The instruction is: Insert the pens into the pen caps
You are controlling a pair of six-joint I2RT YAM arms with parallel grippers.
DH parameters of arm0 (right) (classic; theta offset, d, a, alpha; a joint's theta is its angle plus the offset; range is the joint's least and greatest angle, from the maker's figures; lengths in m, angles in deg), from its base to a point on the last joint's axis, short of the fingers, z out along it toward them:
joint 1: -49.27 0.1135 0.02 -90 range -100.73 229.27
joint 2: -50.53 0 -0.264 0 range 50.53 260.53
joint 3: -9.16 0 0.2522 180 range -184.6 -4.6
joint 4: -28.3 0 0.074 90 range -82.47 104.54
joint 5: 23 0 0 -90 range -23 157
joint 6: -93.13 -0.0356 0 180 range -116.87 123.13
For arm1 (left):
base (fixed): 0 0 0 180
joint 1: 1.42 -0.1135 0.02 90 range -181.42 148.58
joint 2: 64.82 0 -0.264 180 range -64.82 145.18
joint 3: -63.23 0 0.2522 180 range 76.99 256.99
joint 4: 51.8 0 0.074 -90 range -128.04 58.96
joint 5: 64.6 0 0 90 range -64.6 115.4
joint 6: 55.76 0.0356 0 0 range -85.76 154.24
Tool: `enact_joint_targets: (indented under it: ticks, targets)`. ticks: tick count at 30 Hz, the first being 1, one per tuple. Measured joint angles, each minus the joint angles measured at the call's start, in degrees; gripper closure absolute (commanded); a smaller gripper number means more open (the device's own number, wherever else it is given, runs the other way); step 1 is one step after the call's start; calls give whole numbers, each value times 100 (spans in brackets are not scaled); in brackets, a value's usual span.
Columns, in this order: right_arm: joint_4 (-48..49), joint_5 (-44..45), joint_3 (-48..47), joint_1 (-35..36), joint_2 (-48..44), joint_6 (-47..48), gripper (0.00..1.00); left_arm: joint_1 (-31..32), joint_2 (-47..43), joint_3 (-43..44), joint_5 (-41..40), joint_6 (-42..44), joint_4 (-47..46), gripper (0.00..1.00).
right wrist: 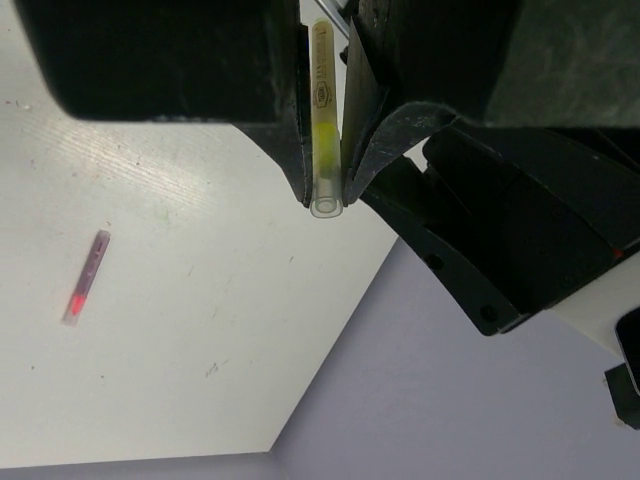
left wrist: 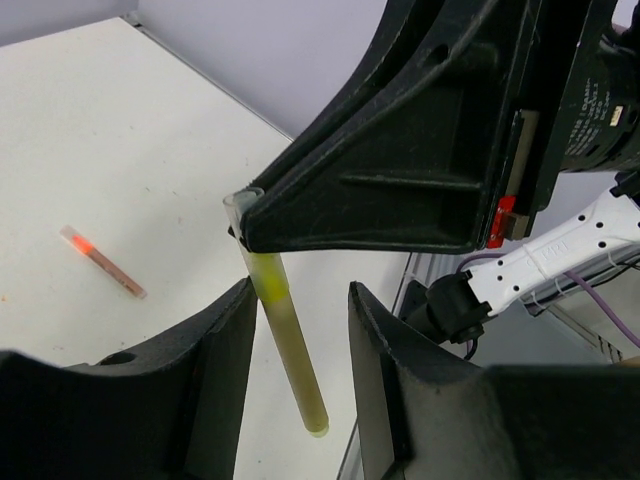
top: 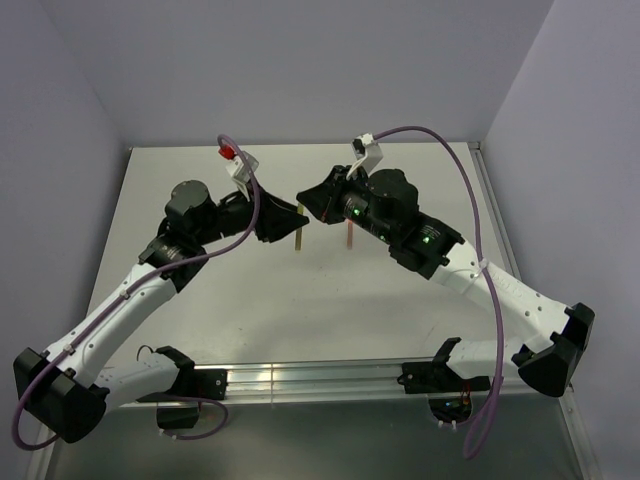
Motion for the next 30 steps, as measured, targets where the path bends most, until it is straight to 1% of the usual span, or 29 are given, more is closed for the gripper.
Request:
enact_joint_targets:
  ticks: [13, 19, 20, 23, 30]
  targets:
    - [44, 264, 0, -22, -116, -7, 100, 258, 2, -326, -20, -190, -157, 56]
    - [149, 275, 2, -28, -175, -44, 100, 278, 11, -457, -37, -321, -280, 68]
    - [160, 273, 2, -31, -190, -44, 100, 278, 11, -470, -50, -348, -321, 78]
    - [225, 273, 42, -37, -232, -42, 100, 280, 11, -483, -127, -446, -378, 100]
    - [334, 162, 170, -61, -293, -33, 100, 295, 11, -485, -201, -527, -352, 100]
